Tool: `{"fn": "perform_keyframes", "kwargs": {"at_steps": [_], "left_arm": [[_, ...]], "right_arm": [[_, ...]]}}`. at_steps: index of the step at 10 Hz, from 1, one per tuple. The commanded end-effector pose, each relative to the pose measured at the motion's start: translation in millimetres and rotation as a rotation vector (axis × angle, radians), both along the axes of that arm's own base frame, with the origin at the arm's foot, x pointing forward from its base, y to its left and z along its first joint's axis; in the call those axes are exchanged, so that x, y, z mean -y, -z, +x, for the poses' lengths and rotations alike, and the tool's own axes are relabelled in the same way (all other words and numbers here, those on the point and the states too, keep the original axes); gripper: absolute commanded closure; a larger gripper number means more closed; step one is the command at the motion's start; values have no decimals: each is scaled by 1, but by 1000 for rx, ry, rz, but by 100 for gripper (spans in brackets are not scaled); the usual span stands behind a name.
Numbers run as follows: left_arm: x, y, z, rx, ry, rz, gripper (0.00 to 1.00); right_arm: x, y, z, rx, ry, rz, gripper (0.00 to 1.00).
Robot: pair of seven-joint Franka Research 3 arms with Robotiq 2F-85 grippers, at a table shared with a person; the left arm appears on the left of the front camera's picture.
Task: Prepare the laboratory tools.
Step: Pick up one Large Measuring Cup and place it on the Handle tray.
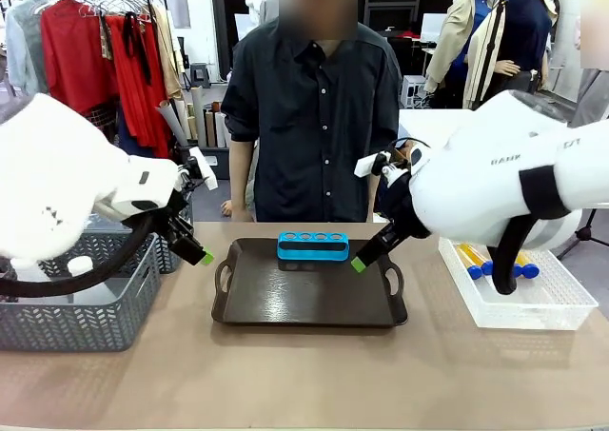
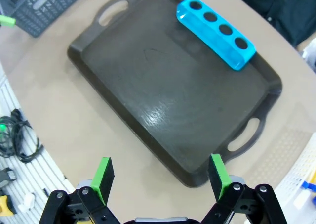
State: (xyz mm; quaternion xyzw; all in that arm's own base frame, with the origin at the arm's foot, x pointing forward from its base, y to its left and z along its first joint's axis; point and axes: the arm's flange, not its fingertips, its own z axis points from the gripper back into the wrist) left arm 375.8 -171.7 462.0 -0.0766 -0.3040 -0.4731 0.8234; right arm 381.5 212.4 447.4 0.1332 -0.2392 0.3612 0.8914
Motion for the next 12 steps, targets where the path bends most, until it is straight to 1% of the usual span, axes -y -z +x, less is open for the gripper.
{"fn": "perform_keyframes", "kwargs": {"at_steps": [1, 2, 3, 4, 5, 6, 7, 8, 10, 12], "left_arm": [[-23, -27, 14, -57, 80, -61, 0], [-29, -35, 17, -71, 96, -80, 0], [-39, -46, 21, -39, 96, -83, 0], [-52, -60, 23, -12, 152, -109, 0], [-62, -72, 26, 21, 165, -125, 0], [-72, -84, 30, 65, 144, -128, 0], [-79, -97, 33, 102, 151, -137, 0], [-86, -108, 39, 119, 148, -153, 0], [-92, -121, 51, 135, 150, -176, 0], [-96, -127, 60, 142, 149, -217, 0]], "right_arm": [[11, -24, 6, -23, -54, 79, 0], [16, -39, 10, -24, -57, 106, 0], [23, -56, 11, -6, -83, 126, 0], [34, -77, 16, 18, -84, 160, 0], [42, -94, 20, 30, -104, 170, 0], [49, -108, 24, 25, -111, 138, 0], [54, -120, 28, 30, -123, 124, 0], [60, -132, 32, 21, -133, 112, 0], [76, -146, 38, 15, -143, 128, 0], [94, -157, 44, 38, -147, 174, 0]]}}
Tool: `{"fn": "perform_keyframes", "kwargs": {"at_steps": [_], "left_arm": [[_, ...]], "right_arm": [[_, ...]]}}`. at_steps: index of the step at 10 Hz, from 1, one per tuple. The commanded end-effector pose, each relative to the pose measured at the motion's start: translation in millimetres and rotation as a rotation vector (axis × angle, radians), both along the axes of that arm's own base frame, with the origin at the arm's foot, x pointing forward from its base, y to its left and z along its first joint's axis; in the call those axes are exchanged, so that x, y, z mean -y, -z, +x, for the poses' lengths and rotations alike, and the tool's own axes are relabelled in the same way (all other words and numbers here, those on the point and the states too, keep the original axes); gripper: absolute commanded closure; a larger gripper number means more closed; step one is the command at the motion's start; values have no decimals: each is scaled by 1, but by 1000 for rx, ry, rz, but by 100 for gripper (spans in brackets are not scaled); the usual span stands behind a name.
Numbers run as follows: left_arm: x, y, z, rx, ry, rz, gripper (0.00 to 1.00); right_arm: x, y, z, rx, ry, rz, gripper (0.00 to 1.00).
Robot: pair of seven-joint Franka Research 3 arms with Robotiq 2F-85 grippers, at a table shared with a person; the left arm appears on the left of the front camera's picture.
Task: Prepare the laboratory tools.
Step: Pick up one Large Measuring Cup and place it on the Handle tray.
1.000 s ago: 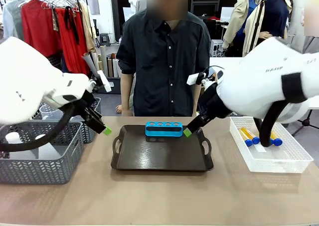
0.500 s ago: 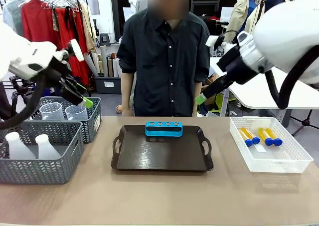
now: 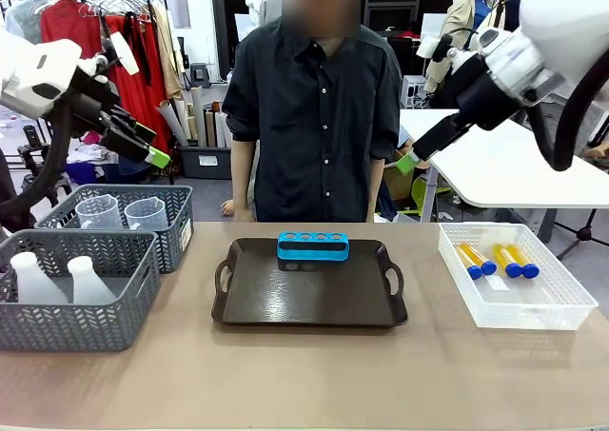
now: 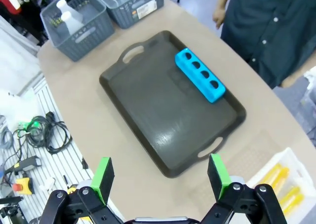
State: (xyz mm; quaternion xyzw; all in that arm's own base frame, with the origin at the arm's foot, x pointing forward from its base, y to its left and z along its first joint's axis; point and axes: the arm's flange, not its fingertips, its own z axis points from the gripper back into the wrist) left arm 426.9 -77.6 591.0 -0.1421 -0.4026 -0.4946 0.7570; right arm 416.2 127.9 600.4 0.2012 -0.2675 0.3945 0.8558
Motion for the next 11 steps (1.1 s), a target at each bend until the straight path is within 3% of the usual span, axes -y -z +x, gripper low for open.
{"fn": "perform_keyframes", "kwargs": {"at_steps": [1, 3, 4, 11], "left_arm": [[-1, 3, 11, -10, 32, -18, 0], [4, 7, 12, -26, 65, -22, 0], [2, 4, 7, -16, 13, -17, 0], [2, 4, 7, -16, 13, -17, 0]], "right_arm": [[14, -6, 10, 19, -31, 46, 0], [20, -6, 12, 81, -50, 71, 0], [14, -9, 5, 18, 8, 21, 0], [14, -9, 5, 18, 8, 21, 0]]}}
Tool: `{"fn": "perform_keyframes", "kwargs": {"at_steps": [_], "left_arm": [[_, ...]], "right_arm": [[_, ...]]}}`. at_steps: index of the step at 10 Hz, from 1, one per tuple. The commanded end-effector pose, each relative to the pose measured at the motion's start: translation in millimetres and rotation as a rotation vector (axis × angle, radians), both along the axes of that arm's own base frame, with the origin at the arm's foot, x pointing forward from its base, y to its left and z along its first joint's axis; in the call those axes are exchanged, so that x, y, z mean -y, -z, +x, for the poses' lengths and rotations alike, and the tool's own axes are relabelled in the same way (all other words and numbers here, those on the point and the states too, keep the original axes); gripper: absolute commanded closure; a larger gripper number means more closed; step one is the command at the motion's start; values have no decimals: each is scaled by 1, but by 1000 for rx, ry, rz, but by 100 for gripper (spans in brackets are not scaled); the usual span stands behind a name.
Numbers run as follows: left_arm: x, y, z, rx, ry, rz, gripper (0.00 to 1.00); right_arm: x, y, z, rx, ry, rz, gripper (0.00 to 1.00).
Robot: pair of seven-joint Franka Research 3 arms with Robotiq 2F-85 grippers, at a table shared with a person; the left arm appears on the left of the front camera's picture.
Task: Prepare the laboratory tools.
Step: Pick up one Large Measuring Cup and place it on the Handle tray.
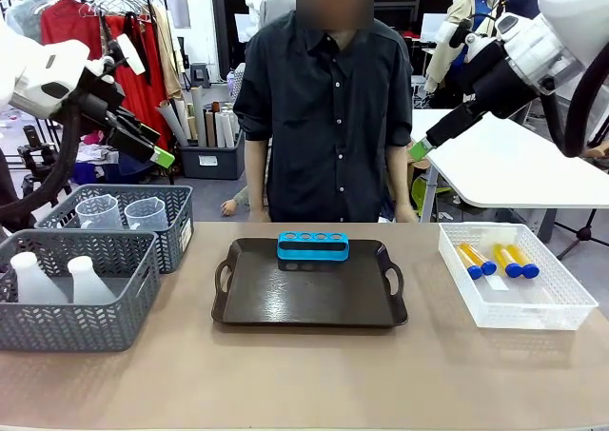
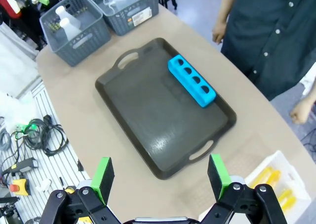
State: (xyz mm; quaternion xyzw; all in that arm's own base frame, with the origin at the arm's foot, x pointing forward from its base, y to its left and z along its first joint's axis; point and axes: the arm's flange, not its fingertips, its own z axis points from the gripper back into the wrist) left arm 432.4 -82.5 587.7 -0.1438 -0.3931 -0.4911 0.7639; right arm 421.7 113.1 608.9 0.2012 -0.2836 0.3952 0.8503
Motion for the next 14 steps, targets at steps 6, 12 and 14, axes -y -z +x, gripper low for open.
{"fn": "perform_keyframes", "kwargs": {"at_steps": [6, 12, 14], "left_arm": [[0, 0, 0, -3, 1, -2, 0], [-69, 24, 114, -337, -354, 252, 0], [-99, 50, 143, -465, -551, 303, 0]], "right_arm": [[0, 0, 0, -13, 7, 7, 0], [0, 0, 0, -13, 7, 7, 0], [0, 0, 0, -13, 7, 7, 0]]}}
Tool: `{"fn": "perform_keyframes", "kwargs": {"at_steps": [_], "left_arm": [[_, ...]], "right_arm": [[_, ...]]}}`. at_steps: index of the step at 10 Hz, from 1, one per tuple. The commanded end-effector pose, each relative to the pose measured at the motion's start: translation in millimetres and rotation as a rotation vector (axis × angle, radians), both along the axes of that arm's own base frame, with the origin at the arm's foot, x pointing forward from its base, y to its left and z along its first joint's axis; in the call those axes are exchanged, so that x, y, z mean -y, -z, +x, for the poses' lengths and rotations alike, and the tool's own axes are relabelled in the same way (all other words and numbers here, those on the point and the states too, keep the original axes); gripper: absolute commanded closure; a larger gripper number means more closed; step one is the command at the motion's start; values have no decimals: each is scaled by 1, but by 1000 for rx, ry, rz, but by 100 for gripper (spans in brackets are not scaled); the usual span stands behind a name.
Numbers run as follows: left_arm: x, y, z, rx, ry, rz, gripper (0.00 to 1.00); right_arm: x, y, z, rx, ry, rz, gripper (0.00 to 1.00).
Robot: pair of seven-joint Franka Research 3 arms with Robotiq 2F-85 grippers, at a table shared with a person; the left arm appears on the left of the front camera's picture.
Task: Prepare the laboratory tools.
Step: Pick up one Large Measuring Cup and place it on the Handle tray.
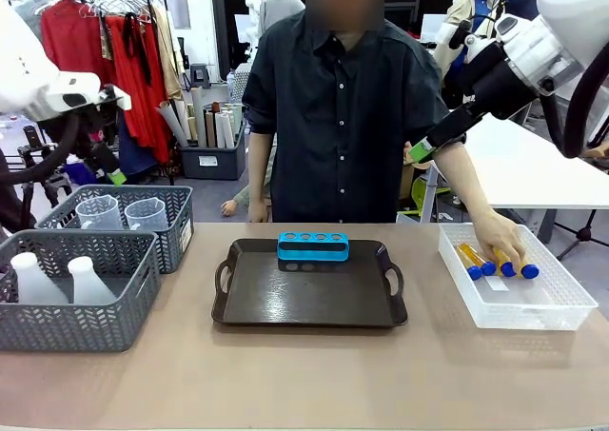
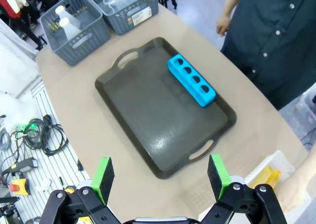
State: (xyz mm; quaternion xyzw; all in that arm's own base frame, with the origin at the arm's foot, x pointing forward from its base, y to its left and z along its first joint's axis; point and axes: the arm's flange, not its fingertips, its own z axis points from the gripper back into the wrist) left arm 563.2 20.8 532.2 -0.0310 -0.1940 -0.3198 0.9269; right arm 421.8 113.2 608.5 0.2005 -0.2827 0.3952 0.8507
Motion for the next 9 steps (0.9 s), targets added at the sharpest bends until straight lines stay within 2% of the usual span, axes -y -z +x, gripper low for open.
{"fn": "perform_keyframes", "kwargs": {"at_steps": [1, 2, 4, 5, 6, 7, 9], "left_arm": [[-11, 7, 22, -112, -175, 26, 0], [-29, 24, 28, -141, -268, 61, 0], [-50, 47, 31, -192, -378, 107, 0], [-55, 55, 33, -166, -405, 100, 0], [-45, 47, 30, -45, -309, 12, 0], [-62, 61, 31, -172, -375, 97, 0], [-62, 61, 31, -172, -375, 97, 0]], "right_arm": [[0, 0, 0, -12, 6, 9, 0], [0, 0, 0, -12, 6, 9, 0], [0, 0, 0, -12, 6, 9, 0], [0, 0, 0, -12, 6, 9, 0], [0, 0, 0, -12, 6, 9, 0], [0, 0, 0, -12, 6, 9, 0], [0, 0, 0, -12, 6, 9, 0]]}}
